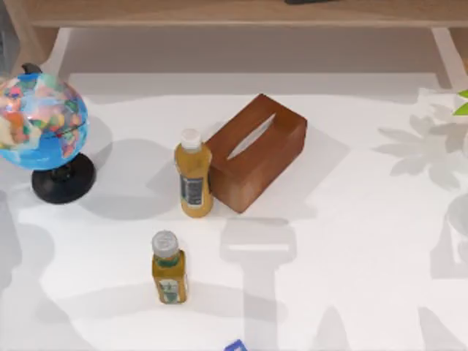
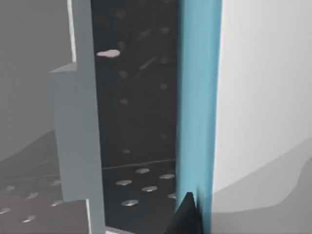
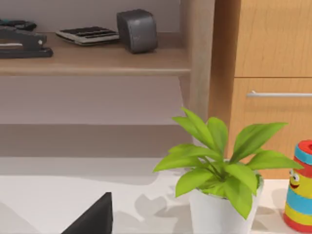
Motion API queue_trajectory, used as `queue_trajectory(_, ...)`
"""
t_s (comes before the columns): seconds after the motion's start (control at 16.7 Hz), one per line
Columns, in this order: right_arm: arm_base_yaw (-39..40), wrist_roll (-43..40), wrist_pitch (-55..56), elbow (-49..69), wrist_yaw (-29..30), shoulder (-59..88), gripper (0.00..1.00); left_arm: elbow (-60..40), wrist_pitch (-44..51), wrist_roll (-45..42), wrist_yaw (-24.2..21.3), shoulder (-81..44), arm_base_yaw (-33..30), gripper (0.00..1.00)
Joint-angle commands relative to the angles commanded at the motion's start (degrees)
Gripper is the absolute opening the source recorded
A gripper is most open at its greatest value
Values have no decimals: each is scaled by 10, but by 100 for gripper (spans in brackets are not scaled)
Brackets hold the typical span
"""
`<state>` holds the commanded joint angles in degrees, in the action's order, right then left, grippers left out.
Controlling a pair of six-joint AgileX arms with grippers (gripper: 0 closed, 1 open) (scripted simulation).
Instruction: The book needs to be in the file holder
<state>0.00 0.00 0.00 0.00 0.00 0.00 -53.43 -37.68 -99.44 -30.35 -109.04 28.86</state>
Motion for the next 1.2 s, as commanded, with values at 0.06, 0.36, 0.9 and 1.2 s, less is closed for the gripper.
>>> queue_trajectory(0.06,0,0,0,0,0,0,100,0,0,0,0,0,0,0)
queue_trajectory(0.36,0,0,0,0,0,0,100,-10,1,0,4,-5,0,0)
queue_trajectory(0.9,0,0,0,0,0,0,100,-64,7,8,21,-52,-23,0)
queue_trajectory(1.2,0,0,0,0,0,0,100,-64,7,8,21,-52,-23,38)
